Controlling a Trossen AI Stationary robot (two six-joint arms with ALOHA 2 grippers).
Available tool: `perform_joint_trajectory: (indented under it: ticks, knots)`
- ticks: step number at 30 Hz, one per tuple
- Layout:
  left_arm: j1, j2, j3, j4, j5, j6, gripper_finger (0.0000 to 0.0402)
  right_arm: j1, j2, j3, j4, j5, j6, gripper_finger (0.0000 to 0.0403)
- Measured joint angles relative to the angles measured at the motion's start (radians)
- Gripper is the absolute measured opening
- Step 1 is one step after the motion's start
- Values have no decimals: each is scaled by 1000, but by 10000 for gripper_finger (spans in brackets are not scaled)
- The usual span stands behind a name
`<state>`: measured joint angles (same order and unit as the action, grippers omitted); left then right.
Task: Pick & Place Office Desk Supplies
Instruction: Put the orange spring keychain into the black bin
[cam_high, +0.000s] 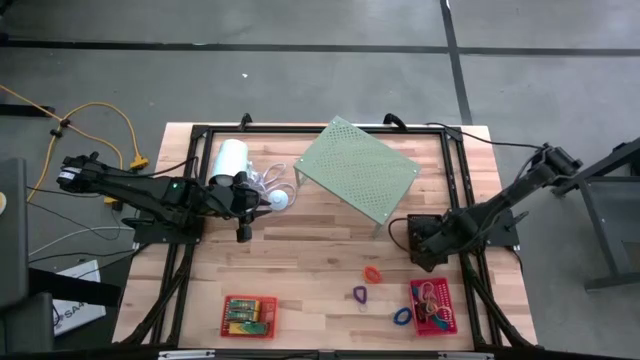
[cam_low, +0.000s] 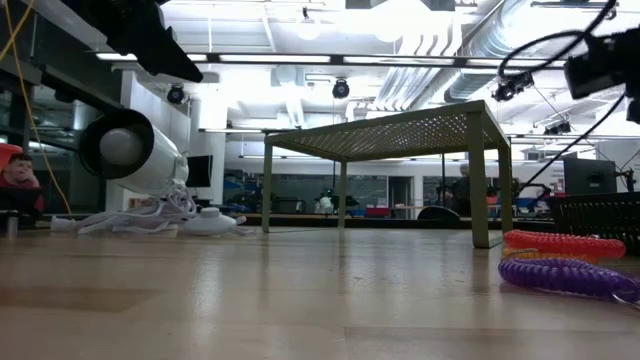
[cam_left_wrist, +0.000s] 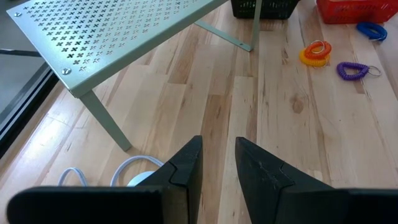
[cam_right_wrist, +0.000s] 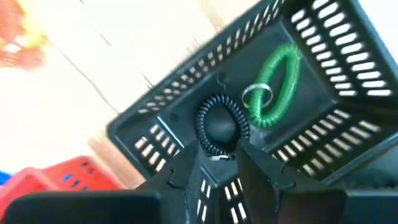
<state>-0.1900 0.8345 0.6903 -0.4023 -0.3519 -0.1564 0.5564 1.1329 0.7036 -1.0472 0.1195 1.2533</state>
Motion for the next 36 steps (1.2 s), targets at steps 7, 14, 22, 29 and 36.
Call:
perform_joint_trajectory:
  ticks: [7, 14, 22, 29, 36]
  knots:
    - [0, 0, 0, 0, 0, 0, 89, 0, -71, 0, 31, 20, -1, 91]
    - [0, 0, 0, 0, 0, 0, 89, 0, -63, 0, 156, 20, -43, 91]
    - [0, 0, 0, 0, 0, 0, 89, 0, -4, 1, 415, 30, -143, 91]
    - [0, 0, 0, 0, 0, 0, 89, -15, 130, 2, 592, 21, -187, 91]
    - [0, 0, 0, 0, 0, 0, 89, -55, 253, 2, 692, 3, -186, 91]
